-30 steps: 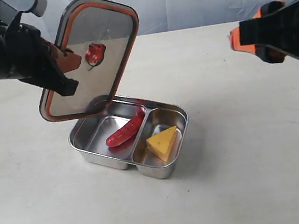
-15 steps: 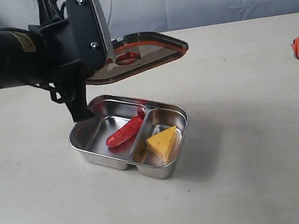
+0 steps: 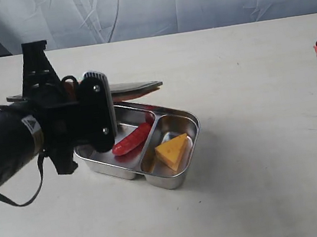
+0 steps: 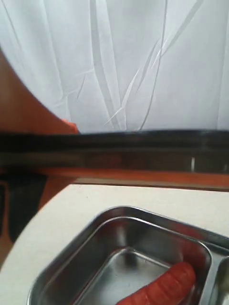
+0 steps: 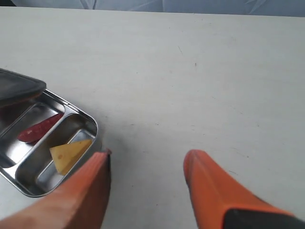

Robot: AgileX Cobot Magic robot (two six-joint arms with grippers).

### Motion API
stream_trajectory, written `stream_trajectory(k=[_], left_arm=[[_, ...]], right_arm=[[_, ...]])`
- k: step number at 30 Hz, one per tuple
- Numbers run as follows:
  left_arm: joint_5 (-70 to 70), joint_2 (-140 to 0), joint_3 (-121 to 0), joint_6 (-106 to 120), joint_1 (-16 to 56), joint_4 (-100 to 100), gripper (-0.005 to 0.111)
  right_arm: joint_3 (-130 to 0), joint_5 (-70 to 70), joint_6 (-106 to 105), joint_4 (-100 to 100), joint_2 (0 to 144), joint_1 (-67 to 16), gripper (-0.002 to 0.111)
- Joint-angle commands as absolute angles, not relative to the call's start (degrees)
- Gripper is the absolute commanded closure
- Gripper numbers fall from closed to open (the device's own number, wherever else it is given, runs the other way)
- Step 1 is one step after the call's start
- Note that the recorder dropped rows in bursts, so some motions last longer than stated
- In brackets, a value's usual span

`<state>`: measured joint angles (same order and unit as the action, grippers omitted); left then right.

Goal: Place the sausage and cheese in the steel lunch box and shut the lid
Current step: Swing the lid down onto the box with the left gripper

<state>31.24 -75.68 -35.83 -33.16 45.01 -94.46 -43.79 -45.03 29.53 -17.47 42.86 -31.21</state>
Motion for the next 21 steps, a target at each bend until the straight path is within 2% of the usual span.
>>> stream_trajectory(k=[1, 11, 21], left_arm=[[33.87, -75.45, -31.74, -42.51, 50.59, -99.95, 0.107], [47.06, -85.68, -30.35, -48.89, 58.46, -99.95, 0.107], [52.5, -90.69, -33.17, -58.23, 60.61, -99.95, 0.107]], right_arm=[[-43.76, -44.89, 29.6, -18.05, 42.6, -31.33, 0.06], [-43.76, -44.65, 29.58, -18.05, 42.6, -31.33, 0.06], [-43.76, -44.67, 29.58, -17.89, 42.6, -31.33, 0.06]])
